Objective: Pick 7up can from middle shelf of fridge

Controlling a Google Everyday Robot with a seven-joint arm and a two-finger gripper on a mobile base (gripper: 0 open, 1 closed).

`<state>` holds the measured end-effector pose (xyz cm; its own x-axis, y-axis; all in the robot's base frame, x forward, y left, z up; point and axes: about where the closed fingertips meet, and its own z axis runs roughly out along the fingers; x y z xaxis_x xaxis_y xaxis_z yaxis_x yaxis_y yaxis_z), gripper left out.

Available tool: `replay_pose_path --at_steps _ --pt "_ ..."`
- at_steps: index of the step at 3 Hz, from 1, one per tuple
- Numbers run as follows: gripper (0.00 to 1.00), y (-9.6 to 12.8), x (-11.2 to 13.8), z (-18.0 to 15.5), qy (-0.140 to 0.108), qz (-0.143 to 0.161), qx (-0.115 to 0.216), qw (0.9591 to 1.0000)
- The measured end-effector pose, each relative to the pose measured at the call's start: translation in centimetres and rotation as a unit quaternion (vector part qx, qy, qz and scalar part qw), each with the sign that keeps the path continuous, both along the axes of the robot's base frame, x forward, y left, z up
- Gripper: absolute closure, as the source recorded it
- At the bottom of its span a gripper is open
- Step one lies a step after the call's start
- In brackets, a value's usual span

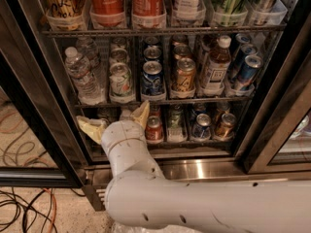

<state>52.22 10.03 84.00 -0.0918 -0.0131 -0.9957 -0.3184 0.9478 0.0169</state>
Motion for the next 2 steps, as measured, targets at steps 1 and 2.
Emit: replay_pose_path --at_steps 1,2 --pt "0.0 0.0 0.0 0.0 0.0 0.0 0.0 1.0" --pt "0.0 0.49 0.85 -0.63 -0.011 -0.007 0.009 0.9999"
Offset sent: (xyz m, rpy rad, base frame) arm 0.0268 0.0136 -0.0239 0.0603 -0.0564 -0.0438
